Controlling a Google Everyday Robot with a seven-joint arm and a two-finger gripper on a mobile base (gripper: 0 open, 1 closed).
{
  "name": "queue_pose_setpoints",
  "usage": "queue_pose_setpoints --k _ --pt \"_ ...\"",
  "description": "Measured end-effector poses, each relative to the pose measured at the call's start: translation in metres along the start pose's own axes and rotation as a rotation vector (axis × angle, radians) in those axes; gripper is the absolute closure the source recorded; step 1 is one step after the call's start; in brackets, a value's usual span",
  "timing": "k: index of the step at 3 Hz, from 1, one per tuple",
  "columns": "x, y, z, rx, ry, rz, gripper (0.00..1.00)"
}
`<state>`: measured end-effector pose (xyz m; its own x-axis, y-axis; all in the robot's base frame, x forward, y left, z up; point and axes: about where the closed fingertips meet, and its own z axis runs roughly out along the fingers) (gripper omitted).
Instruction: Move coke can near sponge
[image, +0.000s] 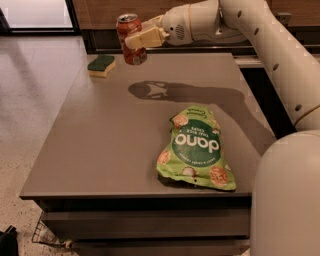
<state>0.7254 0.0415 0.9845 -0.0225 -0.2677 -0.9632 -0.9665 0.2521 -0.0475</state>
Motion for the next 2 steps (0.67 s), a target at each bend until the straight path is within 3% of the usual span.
queue_pose_setpoints --k 2 --pt "0.018 -0.057 0.007 0.189 0.053 0.011 1.00"
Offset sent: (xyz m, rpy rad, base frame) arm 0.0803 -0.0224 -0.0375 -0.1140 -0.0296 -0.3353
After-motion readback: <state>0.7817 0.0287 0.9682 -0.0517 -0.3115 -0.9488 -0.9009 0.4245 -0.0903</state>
